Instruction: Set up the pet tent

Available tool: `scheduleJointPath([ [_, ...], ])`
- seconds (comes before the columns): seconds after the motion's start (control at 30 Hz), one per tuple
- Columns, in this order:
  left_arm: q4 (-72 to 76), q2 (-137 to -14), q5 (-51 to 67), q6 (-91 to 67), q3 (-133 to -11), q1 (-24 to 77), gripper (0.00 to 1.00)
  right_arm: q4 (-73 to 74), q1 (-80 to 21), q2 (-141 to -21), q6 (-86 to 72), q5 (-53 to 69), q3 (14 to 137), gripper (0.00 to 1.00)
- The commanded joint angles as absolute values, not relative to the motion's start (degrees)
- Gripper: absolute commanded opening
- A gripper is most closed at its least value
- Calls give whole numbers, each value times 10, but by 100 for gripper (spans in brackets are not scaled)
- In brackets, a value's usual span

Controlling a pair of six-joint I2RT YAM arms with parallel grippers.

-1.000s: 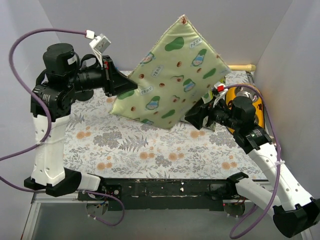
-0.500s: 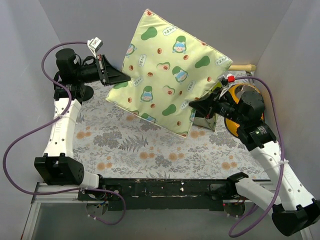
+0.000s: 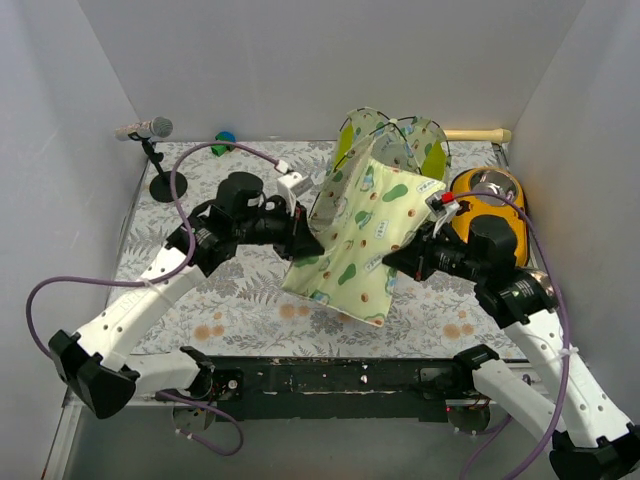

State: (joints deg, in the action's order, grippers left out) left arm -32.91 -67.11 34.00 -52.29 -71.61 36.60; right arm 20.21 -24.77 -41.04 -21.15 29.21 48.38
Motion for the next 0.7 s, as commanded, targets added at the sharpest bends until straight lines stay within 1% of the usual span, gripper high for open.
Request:
scheduleJointPath([
  [0.0, -437, -721, 370, -442, -702, 408, 0, 183, -248, -404, -218, 303, 472, 1],
  [0.1, -486, -803, 416, -432, -730, 407, 0, 192, -247, -395, -208, 303, 473, 1],
  [0.23, -438, -835, 453, -477, -745, 404, 0, 197, -247, -383, -192, 294, 454, 1],
  [0.3, -443, -856, 438, -491, -768, 403, 0, 161, -247, -385, -193, 302, 430, 1],
  [0.4, -460, -864, 389, -488, -803, 403, 0, 114, -246, -414, -178, 274, 410, 1],
  [0.53, -497, -867, 325, -452, -866, 403, 0, 66, -246, -474, -198, 307, 432, 1],
  [0.67, -539, -896, 288, -412, -923, 405, 0, 39, -246, -513, -216, 285, 436, 1],
])
